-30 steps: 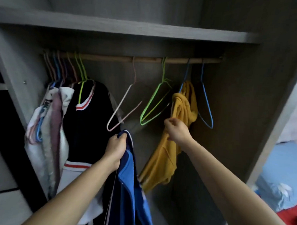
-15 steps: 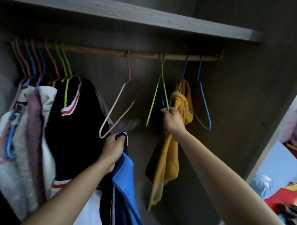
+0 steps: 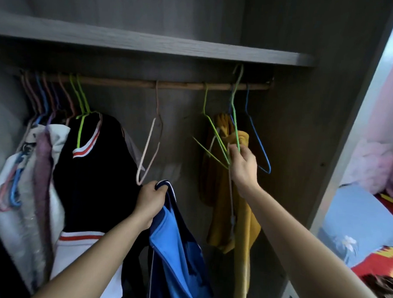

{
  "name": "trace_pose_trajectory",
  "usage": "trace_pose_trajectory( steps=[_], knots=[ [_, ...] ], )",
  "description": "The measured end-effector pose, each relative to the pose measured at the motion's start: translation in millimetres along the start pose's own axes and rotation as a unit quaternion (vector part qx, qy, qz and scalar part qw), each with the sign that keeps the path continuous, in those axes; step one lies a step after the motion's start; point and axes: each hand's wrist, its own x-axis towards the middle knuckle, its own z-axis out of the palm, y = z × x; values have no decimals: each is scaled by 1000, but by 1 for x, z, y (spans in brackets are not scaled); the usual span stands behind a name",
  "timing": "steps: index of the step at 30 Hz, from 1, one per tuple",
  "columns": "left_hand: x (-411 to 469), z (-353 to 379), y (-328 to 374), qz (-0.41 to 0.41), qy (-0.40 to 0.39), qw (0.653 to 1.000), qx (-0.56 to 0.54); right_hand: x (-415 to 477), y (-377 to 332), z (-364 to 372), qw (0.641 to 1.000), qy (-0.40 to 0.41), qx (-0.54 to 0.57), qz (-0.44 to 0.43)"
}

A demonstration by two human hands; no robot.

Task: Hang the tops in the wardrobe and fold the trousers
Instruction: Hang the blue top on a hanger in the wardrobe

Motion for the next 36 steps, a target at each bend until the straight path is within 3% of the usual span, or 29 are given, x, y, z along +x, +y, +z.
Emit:
trace_pose_trajectory(
  steps=[7,13,17,23,29,32,36],
  knots=[
    [-23,21,-6,35,-29,998,48,-82,74,-43,997,52,54,31],
    [-45,47,-27,86,-72,979,173,-149,119,-85,996,90,-16,16],
    [-48,58,-36,108,-89,968,206,-180,134,-114,996,45,-47,63],
    [-42,63,-52,66,-56,964,251,-204,131,-142,994,-26,-49,89],
    [-41,63,-54,119,-18,904,411,-213,127,-165,961,-213,-82,155],
    [-43,65,-56,147,-14,881,450,-212,126,-170,954,-241,-103,147],
    [-47,66,-57,140,16,883,447,-210,124,-173,949,-261,-83,158]
  ],
)
